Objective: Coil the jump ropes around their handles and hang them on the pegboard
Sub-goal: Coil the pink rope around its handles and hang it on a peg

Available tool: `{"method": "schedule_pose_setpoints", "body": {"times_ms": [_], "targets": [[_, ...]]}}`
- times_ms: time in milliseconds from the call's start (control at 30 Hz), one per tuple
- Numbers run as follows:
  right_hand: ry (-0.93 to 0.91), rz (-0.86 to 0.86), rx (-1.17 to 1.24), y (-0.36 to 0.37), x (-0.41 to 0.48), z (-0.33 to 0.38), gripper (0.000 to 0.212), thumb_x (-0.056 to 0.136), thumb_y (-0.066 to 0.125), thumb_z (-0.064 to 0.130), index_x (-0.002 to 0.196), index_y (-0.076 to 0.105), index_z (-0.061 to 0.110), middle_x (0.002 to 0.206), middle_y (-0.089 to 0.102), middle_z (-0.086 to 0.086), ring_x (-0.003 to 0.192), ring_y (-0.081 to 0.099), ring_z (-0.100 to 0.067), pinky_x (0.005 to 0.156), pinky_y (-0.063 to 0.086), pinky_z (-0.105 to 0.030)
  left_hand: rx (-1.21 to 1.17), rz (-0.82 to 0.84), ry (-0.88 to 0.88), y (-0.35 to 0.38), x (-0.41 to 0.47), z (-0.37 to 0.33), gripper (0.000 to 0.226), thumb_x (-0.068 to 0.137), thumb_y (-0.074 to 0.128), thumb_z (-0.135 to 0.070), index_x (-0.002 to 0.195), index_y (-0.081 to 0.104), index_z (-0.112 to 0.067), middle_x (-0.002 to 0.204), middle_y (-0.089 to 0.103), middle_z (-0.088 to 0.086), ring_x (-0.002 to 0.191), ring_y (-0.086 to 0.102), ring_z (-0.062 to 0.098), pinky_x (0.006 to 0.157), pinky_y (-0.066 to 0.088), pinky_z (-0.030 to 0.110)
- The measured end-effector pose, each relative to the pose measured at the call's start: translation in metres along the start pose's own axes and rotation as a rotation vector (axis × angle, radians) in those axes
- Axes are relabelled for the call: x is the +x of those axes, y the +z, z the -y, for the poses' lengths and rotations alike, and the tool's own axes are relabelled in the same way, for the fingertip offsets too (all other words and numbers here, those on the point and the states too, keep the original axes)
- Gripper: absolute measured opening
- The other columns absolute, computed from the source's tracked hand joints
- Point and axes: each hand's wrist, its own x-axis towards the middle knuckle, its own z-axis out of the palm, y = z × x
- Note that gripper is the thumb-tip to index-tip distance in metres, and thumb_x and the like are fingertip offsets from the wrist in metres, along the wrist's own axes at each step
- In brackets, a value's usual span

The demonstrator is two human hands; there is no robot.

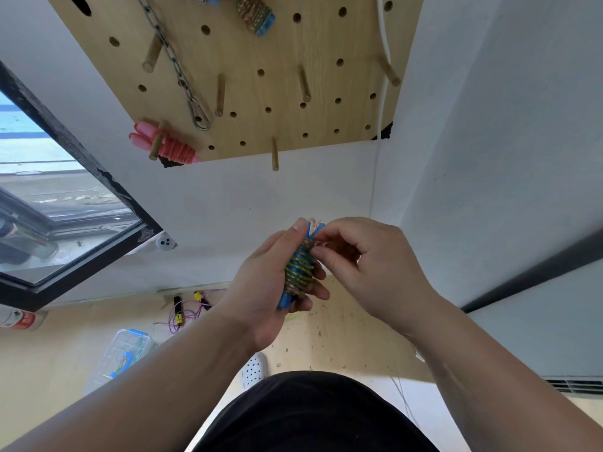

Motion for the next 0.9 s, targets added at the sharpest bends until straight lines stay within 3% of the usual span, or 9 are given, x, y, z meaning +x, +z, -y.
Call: {"method": "schedule_pose_setpoints", "body": {"times_ms": [100,200,333,400,500,633,800,900], "targets": [[0.045,0.097,-0.072,0.005,0.000,0.000,0.002,0.098,0.062,0.023,0.098,0.063,0.022,0.083,0.059,0.016,0.080,0.055,-0.005,0.067,0.040,-0.016,0.012,0.004,-0.019,-0.001,-0.001,-0.001,0.046,0.091,0.065,-0.047,0.115,0.063,-0.008,0.086,0.066,0.014,0.064,0.061,0.027,0.049,0.041,0.030],[0.079,0.102,-0.022,0.007,0.000,-0.001,0.003,0.101,0.056,0.023,0.100,0.059,0.022,0.089,0.062,0.012,0.081,0.062,-0.008,0.070,0.050,-0.027,0.032,0.032,-0.007,-0.001,-0.002,-0.003,0.035,0.092,0.066,-0.039,0.107,0.061,-0.008,0.086,0.068,0.015,0.070,0.064,0.030,0.052,0.046,0.033],[0.124,0.045,0.162,0.008,0.001,-0.001,0.010,0.102,0.055,0.017,0.095,0.056,0.024,0.086,0.065,0.012,0.081,0.066,-0.007,0.068,0.054,-0.017,0.067,0.011,0.068,0.000,-0.001,-0.005,0.024,0.098,0.059,-0.027,0.104,0.062,-0.004,0.088,0.072,0.014,0.071,0.065,0.033,0.054,0.048,0.036],[0.128,0.023,0.114,0.010,0.002,-0.001,0.010,0.102,0.054,0.019,0.094,0.054,0.025,0.085,0.063,0.013,0.080,0.064,-0.007,0.066,0.050,-0.016,0.097,-0.002,0.094,0.000,0.000,-0.006,0.016,0.100,0.055,-0.018,0.102,0.062,-0.004,0.087,0.072,0.011,0.071,0.066,0.037,0.054,0.050,0.038],[0.127,-0.008,0.028,0.017,0.002,-0.003,0.007,0.103,0.052,0.024,0.096,0.054,0.023,0.084,0.062,0.010,0.077,0.061,-0.009,0.065,0.053,-0.029,0.165,-0.008,0.091,0.001,0.002,-0.008,0.018,0.098,0.045,-0.011,0.104,0.061,-0.005,0.084,0.072,0.008,0.076,0.070,0.039,0.066,0.053,0.047],[0.127,-0.113,0.103,0.024,0.002,0.001,0.009,0.101,0.057,0.020,0.092,0.058,0.018,0.078,0.064,0.009,0.070,0.063,-0.011,0.061,0.051,-0.031,0.175,-0.044,0.069,0.004,0.005,-0.009,0.022,0.094,0.040,-0.015,0.101,0.056,-0.002,0.073,0.065,0.011,0.063,0.063,0.030,0.057,0.045,0.039],[0.026,-0.310,0.094,0.026,0.002,0.001,0.008,0.094,0.070,0.013,0.093,0.076,0.017,0.078,0.069,0.007,0.075,0.063,-0.009,0.066,0.048,-0.026,0.088,-0.097,0.058,0.015,0.012,-0.010,0.041,0.102,0.049,-0.047,0.101,0.064,-0.009,0.076,0.064,0.011,0.058,0.058,0.025,0.054,0.041,0.036],[-0.035,-0.330,0.022,0.027,0.001,-0.005,0.015,0.095,0.067,0.012,0.103,0.078,0.018,0.082,0.070,0.007,0.078,0.060,-0.006,0.069,0.045,-0.015,0.089,-0.079,0.097,0.017,0.014,-0.011,0.031,0.104,0.051,-0.040,0.100,0.057,-0.010,0.080,0.064,0.012,0.059,0.058,0.026,0.055,0.041,0.038]]}}
